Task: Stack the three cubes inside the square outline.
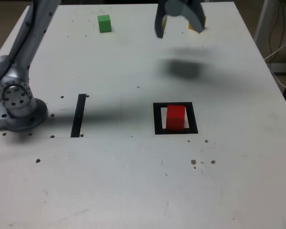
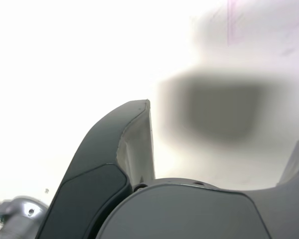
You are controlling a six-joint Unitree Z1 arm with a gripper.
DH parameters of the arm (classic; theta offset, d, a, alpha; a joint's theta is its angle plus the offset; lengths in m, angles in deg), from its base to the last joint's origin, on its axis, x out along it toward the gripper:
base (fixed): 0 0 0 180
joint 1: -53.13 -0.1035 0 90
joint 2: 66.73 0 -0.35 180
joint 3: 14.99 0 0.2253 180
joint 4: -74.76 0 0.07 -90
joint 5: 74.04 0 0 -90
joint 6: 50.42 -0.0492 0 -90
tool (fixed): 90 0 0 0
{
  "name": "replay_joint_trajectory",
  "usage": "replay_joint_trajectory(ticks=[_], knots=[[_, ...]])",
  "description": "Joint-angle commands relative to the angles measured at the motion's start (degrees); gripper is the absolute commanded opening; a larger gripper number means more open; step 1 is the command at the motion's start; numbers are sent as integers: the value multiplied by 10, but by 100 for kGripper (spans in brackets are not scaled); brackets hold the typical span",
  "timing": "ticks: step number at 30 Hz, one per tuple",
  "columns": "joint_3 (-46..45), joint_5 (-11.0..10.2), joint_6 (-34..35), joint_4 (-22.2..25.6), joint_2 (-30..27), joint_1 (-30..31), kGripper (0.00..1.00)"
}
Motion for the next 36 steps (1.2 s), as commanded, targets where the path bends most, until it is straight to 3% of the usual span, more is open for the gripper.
replay_joint_trajectory(ticks=[1, 13, 19, 26, 36], knots=[[130, -3, -28, 10, 19, -9, 100], [288, -6, -110, 36, 105, -72, 97], [363, -32, -170, 29, 154, -102, 97], [390, -51, -273, 2, 180, -113, 97], [389, -52, -296, -33, 212, -114, 96]])
